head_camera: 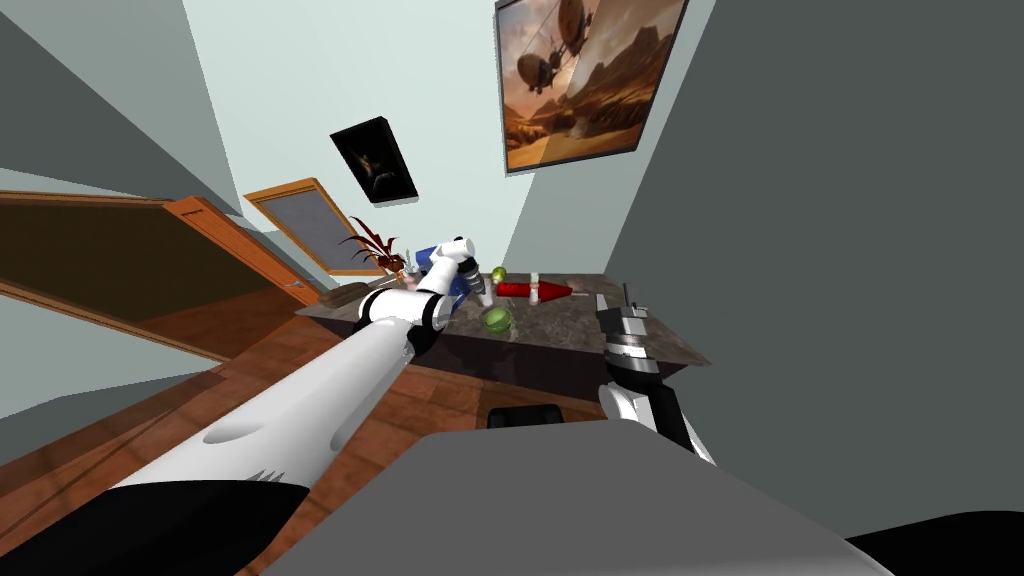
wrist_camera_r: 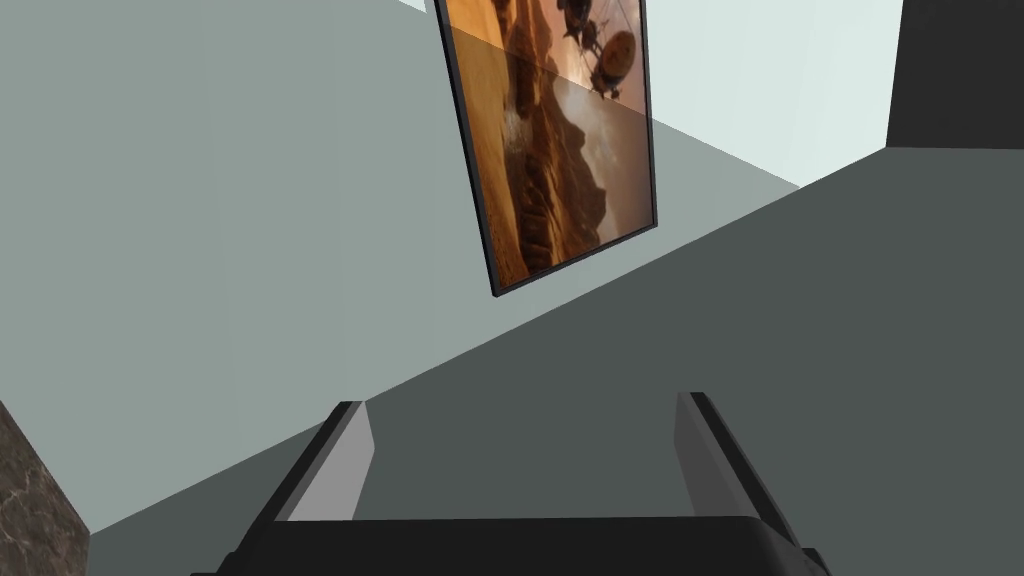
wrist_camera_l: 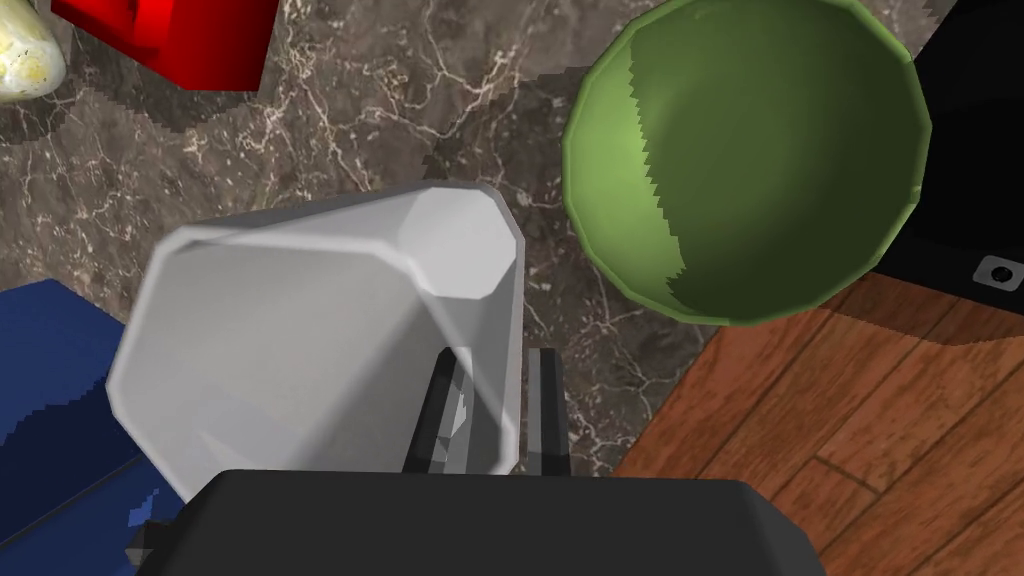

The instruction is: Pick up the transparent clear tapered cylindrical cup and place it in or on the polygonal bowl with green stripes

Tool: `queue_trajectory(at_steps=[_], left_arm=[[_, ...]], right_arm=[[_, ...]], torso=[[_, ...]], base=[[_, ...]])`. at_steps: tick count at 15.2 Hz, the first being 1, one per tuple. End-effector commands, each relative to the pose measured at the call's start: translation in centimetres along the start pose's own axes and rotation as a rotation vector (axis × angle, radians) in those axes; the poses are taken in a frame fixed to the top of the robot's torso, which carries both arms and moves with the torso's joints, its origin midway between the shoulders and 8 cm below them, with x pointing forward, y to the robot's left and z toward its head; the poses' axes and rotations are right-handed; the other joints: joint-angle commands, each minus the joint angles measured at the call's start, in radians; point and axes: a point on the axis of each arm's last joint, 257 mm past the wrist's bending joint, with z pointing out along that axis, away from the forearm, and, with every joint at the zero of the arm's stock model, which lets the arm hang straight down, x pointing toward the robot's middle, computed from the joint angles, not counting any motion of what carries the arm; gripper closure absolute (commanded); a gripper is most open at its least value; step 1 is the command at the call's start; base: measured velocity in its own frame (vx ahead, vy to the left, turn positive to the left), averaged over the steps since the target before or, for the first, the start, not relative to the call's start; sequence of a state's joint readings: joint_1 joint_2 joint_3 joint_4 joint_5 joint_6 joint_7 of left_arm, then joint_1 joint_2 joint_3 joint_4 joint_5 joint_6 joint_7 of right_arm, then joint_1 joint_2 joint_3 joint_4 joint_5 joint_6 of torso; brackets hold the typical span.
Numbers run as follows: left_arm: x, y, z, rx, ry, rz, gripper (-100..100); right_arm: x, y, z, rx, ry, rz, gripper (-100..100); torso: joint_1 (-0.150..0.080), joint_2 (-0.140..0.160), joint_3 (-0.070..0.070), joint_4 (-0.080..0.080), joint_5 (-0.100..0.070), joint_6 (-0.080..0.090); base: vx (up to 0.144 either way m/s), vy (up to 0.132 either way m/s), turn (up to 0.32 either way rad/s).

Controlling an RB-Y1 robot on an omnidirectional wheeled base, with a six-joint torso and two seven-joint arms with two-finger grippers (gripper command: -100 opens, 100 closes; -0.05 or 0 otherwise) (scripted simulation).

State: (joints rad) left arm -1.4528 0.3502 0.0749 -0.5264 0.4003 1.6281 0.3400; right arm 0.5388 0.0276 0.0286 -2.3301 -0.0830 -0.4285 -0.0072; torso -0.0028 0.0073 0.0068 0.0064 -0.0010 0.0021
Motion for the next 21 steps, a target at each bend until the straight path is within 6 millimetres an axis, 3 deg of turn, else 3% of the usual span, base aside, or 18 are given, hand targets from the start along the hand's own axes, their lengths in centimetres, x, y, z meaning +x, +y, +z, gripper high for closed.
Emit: queue_trajectory(at_steps=[1,6,10,13,21], left_arm=[[0.3,-0.2,-0.4,0.002,0.003,0.002,100],[3.5,-1.0,-5.4,0.033,0.035,0.036,100],[4.2,-0.6,-6.9,0.021,0.035,0.047,100],[4.2,-0.6,-6.9,0.021,0.035,0.047,100],[4.2,2.3,-9.3,-0.081,0.0,0.065,100]], right_arm=[[0.0,0.0,0.0,0.0,0.0,0.0,0],[0.0,0.0,0.0,0.0,0.0,0.0,0],[0.0,0.0,0.0,0.0,0.0,0.0,0],[0.0,0.0,0.0,0.0,0.0,0.0,0],[0.0,0.0,0.0,0.0,0.0,0.0,0]], torso=[[0.0,0.0,0.0,0.0,0.0,0.0],[-0.001,0.002,0.002,0.001,-0.001,0.0],[0.0,0.001,0.001,0.001,0.0,0.0],[0.002,0.0,0.0,0.0,0.001,0.0],[0.002,0.0,0.0,-0.001,0.0,-0.001]], base=[[-0.016,-0.017,-0.008],[-0.03,-0.03,-0.019],[-0.02,-0.024,-0.01],[-0.007,-0.007,-0.002],[-0.009,-0.01,-0.005]])
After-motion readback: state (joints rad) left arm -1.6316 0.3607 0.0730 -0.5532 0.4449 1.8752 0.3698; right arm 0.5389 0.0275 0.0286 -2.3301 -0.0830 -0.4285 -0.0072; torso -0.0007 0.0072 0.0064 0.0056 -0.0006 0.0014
